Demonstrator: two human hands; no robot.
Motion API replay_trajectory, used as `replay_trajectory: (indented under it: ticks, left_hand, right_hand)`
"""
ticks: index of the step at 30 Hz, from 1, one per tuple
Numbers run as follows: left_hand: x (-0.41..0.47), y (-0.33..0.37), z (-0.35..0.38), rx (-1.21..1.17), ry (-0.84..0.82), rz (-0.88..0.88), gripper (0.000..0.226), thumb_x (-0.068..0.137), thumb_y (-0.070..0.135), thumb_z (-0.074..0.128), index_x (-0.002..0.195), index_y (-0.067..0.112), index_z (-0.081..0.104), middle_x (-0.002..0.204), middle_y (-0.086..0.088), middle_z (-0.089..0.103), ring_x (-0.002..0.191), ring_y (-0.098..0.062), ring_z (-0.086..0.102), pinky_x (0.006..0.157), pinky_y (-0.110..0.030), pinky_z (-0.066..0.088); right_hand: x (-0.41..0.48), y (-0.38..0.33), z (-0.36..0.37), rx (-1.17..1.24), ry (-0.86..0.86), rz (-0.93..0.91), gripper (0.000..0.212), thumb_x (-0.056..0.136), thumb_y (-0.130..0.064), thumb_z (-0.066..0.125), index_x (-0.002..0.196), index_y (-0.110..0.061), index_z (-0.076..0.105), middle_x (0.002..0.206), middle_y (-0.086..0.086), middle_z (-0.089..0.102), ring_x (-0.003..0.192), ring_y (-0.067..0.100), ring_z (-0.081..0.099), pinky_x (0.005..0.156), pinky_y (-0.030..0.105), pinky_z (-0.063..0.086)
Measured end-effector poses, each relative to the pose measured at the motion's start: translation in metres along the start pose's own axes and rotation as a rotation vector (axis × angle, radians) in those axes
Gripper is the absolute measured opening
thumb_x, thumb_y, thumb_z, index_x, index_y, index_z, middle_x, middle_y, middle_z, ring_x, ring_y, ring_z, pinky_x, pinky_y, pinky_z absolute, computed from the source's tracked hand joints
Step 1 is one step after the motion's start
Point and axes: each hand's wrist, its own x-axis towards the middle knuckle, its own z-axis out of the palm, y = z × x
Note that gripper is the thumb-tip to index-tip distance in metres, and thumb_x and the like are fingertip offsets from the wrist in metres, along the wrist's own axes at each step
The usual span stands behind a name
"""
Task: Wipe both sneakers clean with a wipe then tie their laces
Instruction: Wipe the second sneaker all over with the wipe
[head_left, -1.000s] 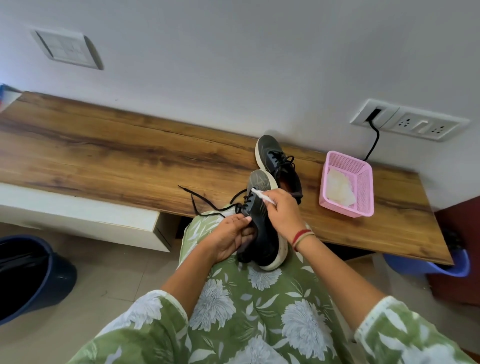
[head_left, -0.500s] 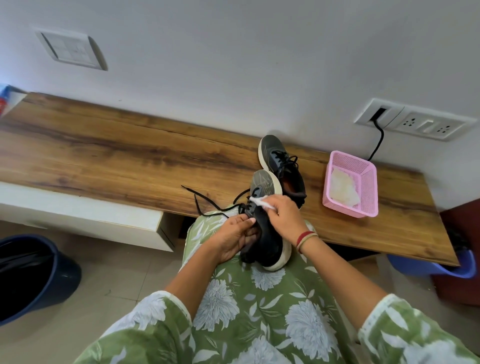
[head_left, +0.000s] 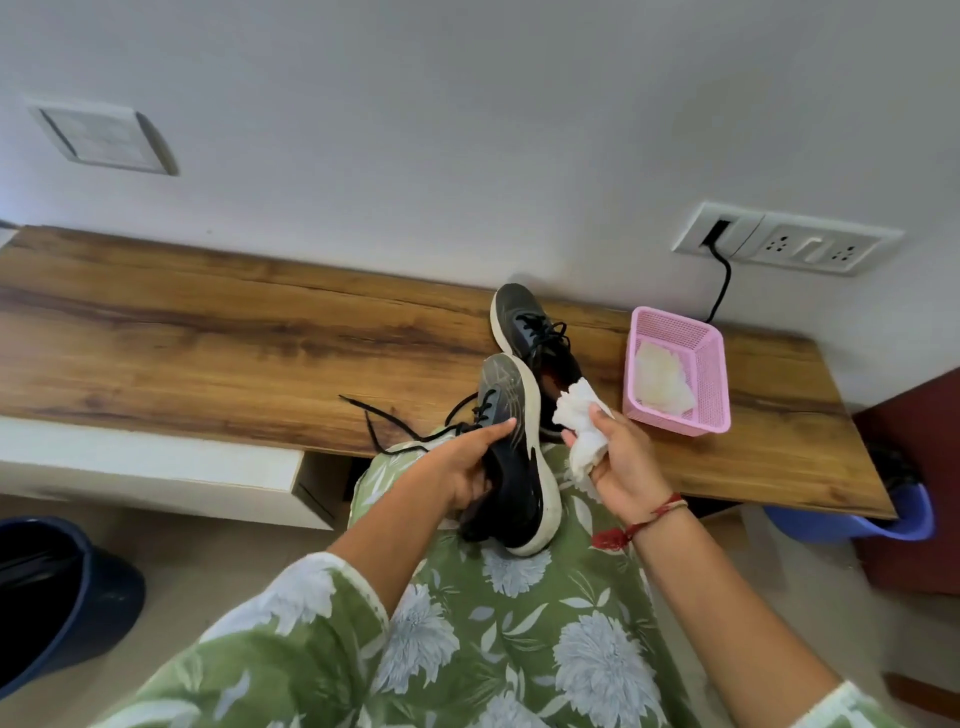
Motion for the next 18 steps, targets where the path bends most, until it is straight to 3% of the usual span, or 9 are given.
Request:
replay_trajectory:
  ticks: [3,5,8,12,15,18]
  left_hand:
    - [0.004,-0.003,0.01,-0.081,0.051,0.033,0.024,0.096,0.022,0.054,0.091,0.002,0.064,0.072,-0.012,0.071,0.076,-0.023,0.062,0.071,-0.031,0.052]
    - [0.002,-0.014,0.011,-0.214,0.028,0.103,0.025,0.098,0.02,0.051,0.091,0.001,0.064,0.07,-0.012,0.071,0.079,-0.025,0.062,0.071,-0.033,0.05]
    - [-0.004,-0.029,0.0,-0.361,-0.096,0.156,0.034,0.096,0.028,0.051,0.098,0.0,0.07,0.092,-0.017,0.072,0.091,-0.029,0.063,0.084,-0.038,0.049]
    - [-0.011,-0.046,-0.015,-0.353,-0.256,0.227,0.054,0.091,0.046,0.048,0.119,0.003,0.065,0.123,-0.019,0.063,0.111,-0.03,0.059,0.101,-0.042,0.042]
    - [-0.013,-0.051,-0.017,-0.358,-0.286,0.283,0.063,0.091,0.054,0.043,0.13,0.007,0.057,0.133,-0.018,0.055,0.121,-0.029,0.053,0.108,-0.042,0.036]
    - [-0.014,-0.05,-0.019,-0.359,-0.269,0.295,0.063,0.094,0.056,0.036,0.124,0.009,0.064,0.13,-0.018,0.058,0.118,-0.029,0.056,0.106,-0.042,0.037]
  right_hand:
    - [0.002,-0.002,-0.007,0.008,-0.011,0.065,0.026,0.095,-0.007,0.046,0.12,0.0,0.053,0.11,0.016,0.062,0.077,0.018,0.066,0.06,0.023,0.057]
    - [0.003,-0.004,-0.008,-0.119,-0.021,0.019,0.026,0.095,-0.007,0.047,0.119,0.0,0.054,0.113,0.016,0.06,0.085,0.018,0.062,0.06,0.021,0.057]
    - [0.002,-0.003,0.001,-0.507,-0.058,-0.188,0.02,0.095,-0.008,0.048,0.111,-0.008,0.06,0.111,0.013,0.062,0.092,0.02,0.062,0.064,0.02,0.054]
    - [0.001,0.009,0.018,-1.156,-0.243,-0.716,0.024,0.091,-0.006,0.05,0.109,-0.011,0.065,0.103,0.003,0.062,0.093,0.015,0.057,0.078,0.021,0.043]
    - [-0.001,0.03,0.023,-1.395,-0.369,-0.927,0.032,0.087,0.0,0.049,0.114,-0.008,0.064,0.109,0.005,0.061,0.101,0.018,0.052,0.089,0.022,0.037]
    - [0.0,0.045,0.019,-1.456,-0.329,-0.95,0.038,0.083,0.004,0.051,0.117,-0.007,0.063,0.111,0.006,0.062,0.105,0.023,0.052,0.094,0.025,0.036]
